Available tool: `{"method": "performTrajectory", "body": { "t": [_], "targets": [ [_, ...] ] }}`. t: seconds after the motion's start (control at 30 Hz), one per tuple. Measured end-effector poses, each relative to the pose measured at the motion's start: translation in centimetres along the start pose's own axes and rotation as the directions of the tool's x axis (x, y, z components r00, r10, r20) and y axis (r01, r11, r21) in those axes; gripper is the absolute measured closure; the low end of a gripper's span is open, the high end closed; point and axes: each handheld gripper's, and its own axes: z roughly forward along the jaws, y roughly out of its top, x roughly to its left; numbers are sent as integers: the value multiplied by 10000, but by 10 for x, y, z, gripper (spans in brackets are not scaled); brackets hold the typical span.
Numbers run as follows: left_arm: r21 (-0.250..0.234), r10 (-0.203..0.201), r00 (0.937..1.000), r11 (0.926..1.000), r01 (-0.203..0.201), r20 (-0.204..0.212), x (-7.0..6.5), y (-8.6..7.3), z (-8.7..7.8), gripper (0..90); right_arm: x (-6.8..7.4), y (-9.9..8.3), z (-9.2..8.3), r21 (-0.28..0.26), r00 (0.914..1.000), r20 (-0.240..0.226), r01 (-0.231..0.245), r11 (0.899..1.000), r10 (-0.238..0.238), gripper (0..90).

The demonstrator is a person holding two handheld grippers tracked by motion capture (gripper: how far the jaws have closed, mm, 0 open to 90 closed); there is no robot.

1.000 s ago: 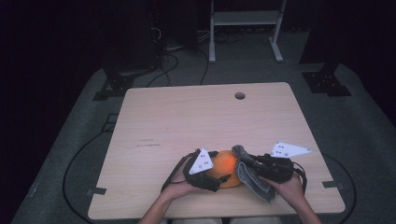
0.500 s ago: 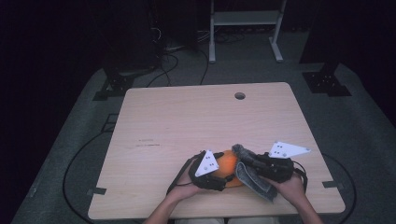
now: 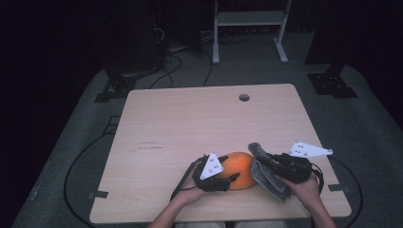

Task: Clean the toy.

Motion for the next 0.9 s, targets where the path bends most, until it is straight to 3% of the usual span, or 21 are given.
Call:
{"method": "performTrajectory", "body": {
  "t": [0.17, 0.23, 0.27, 0.3, 0.33, 0.4, 0.43, 0.47, 0.5, 0.53, 0.57, 0.6, 0.67, 0.77, 0.83, 0.9],
  "targets": [
    [-15, 73, 9998, 10000, -73, 159, 0, 0, -2, 307, 5, -3, 13, 543, 9989, 35, 461, 9975, -464, 783],
    [-123, -34, 9993, 9999, 39, 372, 3, 1, -4, 214, 3, -6, 14, 607, 9994, -59, 340, 9976, -337, 783],
    [-188, -311, 9982, 9993, 321, 506, 7, 2, -4, 170, 4, -6, 13, 631, 9993, -150, 359, 9974, -350, 783],
    [-188, -311, 9982, 9993, 321, 506, 7, 2, -4, 122, 5, -6, 12, 650, 9991, -197, 390, 9971, -378, 783],
    [22, -608, 9975, 9982, 607, 356, 10, 2, -1, 84, 6, -6, 12, 654, 9989, -245, 407, 9970, -392, 783],
    [129, -832, 9950, 9965, 827, 550, 11, -2, 1, 107, 5, -7, 13, 655, 9989, -277, 401, 9970, -384, 783],
    [129, -832, 9950, 9965, 827, 550, 11, -2, 1, 177, 5, -7, 13, 655, 9989, -277, 401, 9970, -384, 783],
    [55, -585, 9958, 9983, 582, 711, 9, -3, -1, 224, 3, -8, 13, 645, 9993, -229, 301, 9975, -287, 783],
    [55, -585, 9958, 9983, 582, 711, 9, -3, -1, 240, 1, -9, 12, 641, 9996, -192, 215, 9977, -203, 783],
    [134, -404, 9935, 9991, 392, 1061, 8, -1, -3, 253, -1, -10, 12, 676, 9998, -150, 164, 9976, -154, 783],
    [134, -404, 9935, 9991, 392, 1061, 8, -1, -3, 259, -1, -10, 12, 676, 9998, -150, 164, 9976, -154, 783],
    [95, -317, 9905, 9995, 307, 1341, 9, 0, -6, 260, -3, -12, 10, 686, 9998, -189, 99, 9976, -86, 783],
    [-5, -345, 9857, 9994, 351, 1650, 13, -1, -7, 245, -4, -12, 9, 739, 9997, -231, 108, 9972, -91, 783],
    [-12, -842, 9873, 9964, 852, 1349, 18, -3, -5, 155, -3, -12, 9, 736, 9998, -162, 143, 9972, -131, 783],
    [115, -891, 9891, 9960, 883, 1170, 18, -4, -4, 75, -3, -12, 9, 745, 9998, -124, 169, 9971, -160, 783],
    [437, -1102, 9862, 9935, 1056, 1236, 19, -6, 1, 83, -3, -12, 9, 810, 9997, -96, 238, 9964, -231, 783]
  ]
}}
